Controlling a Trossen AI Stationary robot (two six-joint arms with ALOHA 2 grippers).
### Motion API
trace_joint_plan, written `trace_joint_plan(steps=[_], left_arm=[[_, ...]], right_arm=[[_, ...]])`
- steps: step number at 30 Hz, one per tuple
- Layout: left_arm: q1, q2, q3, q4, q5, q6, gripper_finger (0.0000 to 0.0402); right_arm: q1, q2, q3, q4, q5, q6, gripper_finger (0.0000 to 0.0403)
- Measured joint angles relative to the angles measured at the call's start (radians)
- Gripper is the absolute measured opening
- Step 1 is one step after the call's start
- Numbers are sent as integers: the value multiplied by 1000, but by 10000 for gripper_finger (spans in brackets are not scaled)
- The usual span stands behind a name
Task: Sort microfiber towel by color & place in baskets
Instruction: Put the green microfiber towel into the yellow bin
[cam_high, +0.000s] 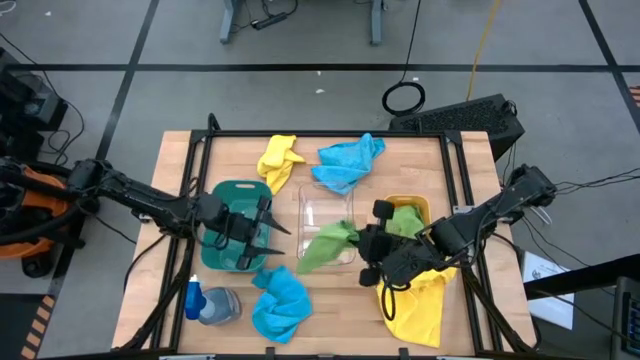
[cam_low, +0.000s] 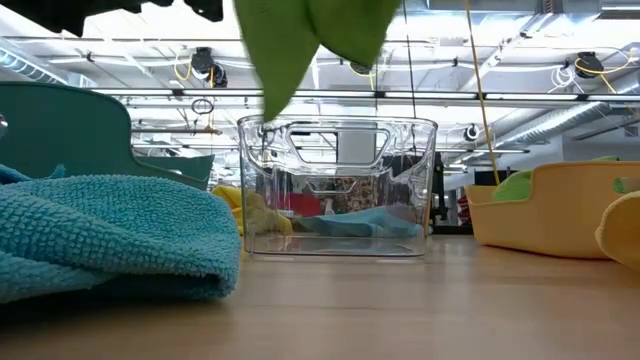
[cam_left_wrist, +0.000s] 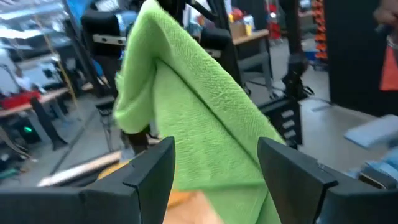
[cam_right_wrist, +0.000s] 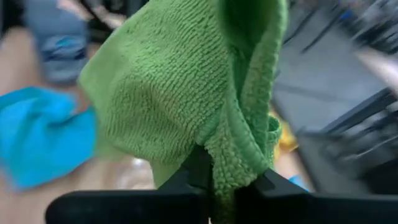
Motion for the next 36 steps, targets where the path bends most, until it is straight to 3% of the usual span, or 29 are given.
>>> trace_joint_plan(steps=[4, 11, 17, 23, 31, 36], left_arm=[[1, 40, 0, 67, -38, 16, 235], [-1, 104, 0, 188, -45, 70, 235], [-24, 122, 0, 260, -47, 71, 235], [-45, 122, 1, 317, -120, 79, 235], [-53, 122, 1, 348, -311, 107, 235], [-53, 122, 1, 326, -325, 132, 235]], right_arm=[[-17, 3, 0, 89, 66, -114, 23], [-64, 20, 0, 219, 69, -206, 23], [-100, 91, 0, 349, 100, -270, 23], [-128, 189, -1, 504, 95, -353, 23], [-149, 256, -2, 558, 90, -350, 23], [-147, 260, -2, 557, 71, -279, 38]])
